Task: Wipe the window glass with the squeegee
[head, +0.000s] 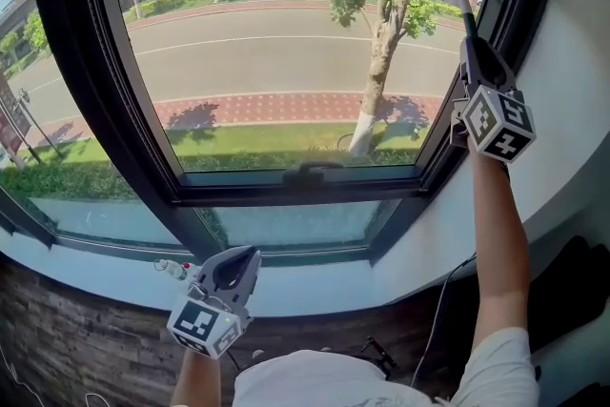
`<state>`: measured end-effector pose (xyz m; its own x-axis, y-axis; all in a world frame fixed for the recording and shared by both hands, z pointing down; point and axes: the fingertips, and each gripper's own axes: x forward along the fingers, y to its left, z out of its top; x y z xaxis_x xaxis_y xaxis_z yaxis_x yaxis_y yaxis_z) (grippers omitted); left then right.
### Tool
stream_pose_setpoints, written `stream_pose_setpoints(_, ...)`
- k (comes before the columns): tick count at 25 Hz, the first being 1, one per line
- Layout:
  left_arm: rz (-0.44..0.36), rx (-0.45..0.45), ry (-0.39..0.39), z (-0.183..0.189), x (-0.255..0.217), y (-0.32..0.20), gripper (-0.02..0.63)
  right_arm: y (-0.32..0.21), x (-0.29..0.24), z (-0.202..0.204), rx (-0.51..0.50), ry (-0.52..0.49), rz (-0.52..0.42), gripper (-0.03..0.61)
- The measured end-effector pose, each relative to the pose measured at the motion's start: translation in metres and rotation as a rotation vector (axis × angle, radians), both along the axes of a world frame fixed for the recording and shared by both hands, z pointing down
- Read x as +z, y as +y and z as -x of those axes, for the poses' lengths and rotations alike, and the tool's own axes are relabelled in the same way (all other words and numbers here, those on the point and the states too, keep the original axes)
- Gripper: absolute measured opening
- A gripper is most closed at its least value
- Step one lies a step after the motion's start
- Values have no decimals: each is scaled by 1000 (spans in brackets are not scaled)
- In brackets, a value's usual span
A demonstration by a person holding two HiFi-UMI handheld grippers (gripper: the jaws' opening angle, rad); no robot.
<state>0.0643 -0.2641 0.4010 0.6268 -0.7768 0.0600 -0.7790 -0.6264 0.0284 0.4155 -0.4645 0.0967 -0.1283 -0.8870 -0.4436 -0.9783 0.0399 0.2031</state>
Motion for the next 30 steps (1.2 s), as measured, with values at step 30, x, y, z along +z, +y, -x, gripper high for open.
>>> stream_pose_setpoints(30,18,53,-57,-13,11,16,17,9,114,0,4,-4,154,100)
